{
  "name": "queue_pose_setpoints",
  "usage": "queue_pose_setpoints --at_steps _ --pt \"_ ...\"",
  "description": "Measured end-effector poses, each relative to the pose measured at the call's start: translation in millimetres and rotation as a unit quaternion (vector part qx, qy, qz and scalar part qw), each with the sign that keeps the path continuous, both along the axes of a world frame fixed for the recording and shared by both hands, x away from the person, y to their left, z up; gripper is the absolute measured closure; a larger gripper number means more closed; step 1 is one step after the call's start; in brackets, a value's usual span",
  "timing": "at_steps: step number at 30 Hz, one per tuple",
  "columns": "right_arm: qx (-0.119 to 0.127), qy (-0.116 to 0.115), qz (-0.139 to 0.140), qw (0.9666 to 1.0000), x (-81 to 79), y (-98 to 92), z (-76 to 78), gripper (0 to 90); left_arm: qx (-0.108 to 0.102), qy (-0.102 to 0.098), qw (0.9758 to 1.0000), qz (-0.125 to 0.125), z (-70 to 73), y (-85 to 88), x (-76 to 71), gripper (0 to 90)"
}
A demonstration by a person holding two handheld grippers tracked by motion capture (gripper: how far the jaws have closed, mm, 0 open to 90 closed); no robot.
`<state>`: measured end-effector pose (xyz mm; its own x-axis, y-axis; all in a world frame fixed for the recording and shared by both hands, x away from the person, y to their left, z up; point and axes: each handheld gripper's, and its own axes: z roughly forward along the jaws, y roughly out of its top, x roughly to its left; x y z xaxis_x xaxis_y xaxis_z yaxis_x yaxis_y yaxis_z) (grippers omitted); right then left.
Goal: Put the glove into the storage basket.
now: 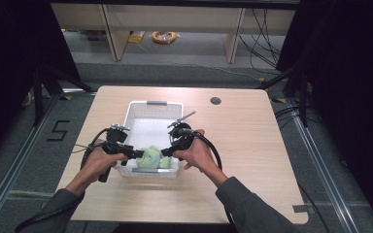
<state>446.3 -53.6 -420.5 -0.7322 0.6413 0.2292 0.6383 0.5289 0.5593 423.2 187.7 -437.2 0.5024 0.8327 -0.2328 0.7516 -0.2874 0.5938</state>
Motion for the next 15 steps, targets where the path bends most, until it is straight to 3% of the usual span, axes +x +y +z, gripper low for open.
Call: queue_pose_setpoints --at_steps 4,5,8,9,10,11,15 --pt "0.004 0.006 -0.008 0.9999 -1.5 -5.9 3.0 44.9 -0.004 0.004 1.0 0.0 1.8 -1.5 -2.4 38.8" --pt "0.01 -0.011 0.004 0.9999 -1.1 -7.6 3.0 44.2 -0.003 0.007 1.0 0.003 2.2 -2.2 -2.9 37.4" --pt "0.02 -0.012 0.008 0.9997 -2.8 -11.7 4.5 42.5 -0.003 0.005 1.0 0.004 1.5 -1.8 -3.6 34.0" --pt "0.013 0.009 -0.009 0.9998 -5.6 -12.3 6.5 42.3 -0.004 0.007 1.0 0.006 1.7 -1.4 -3.9 33.0" --pt "0.015 0.006 -0.011 0.9998 -6.4 -13.2 6.9 41.8 -0.006 0.008 0.9999 0.007 1.7 -0.9 -4.0 32.3" --pt "0.026 -0.013 0.008 0.9995 -5.0 -14.8 6.1 41.5 -0.01 0.004 0.9999 0.01 1.6 -0.5 -4.3 31.9" --pt "0.038 -0.01 0.01 0.9992 -6.1 -20.4 7.8 40.6 -0.023 -0.004 0.9994 0.024 4.0 1.3 -6.3 30.2"
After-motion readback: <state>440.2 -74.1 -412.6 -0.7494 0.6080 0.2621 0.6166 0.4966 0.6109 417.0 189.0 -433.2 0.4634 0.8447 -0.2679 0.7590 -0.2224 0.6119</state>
